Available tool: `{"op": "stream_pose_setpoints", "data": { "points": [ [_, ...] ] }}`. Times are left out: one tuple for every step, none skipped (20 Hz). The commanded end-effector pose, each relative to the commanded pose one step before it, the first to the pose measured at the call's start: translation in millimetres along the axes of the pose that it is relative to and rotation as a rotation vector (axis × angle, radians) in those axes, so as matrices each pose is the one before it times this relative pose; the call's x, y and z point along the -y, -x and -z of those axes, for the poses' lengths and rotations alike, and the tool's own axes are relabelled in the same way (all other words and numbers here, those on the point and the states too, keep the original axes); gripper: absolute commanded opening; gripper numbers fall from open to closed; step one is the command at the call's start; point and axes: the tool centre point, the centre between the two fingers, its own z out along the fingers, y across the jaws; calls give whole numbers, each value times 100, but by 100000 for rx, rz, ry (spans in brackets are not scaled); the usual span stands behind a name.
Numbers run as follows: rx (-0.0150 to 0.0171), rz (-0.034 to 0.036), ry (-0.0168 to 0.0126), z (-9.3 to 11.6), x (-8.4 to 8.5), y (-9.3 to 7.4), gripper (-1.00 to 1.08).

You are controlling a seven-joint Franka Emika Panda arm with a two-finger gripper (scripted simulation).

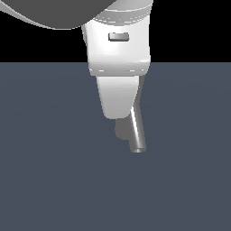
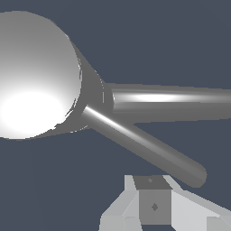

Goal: Turn on the faucet by rotating a designated handle.

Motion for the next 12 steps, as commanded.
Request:
{"op": "stream_pose_setpoints", "data": {
  "points": [
    [-790,-1406,530,-59,-622,-830,-100],
    [0,0,0,4,-104,-75,-100],
    [-28,-54,33,-11,-108,-102,-100],
    [0,0,0,4,-105,-75,-100],
    [-20,-39,23,-6,-107,-95,-100],
    [0,0,0,4,-105,-76,-100],
    [0,0,0,4,-106,-76,-100],
    [-28,-55,31,-10,-109,-104,-100],
    [0,0,0,4,-106,-77,-100],
    [-21,-39,20,-5,-109,-97,-100],
    [0,0,0,4,-108,-78,-100],
    [0,0,0,3,-108,-79,-100]
  ]
}}
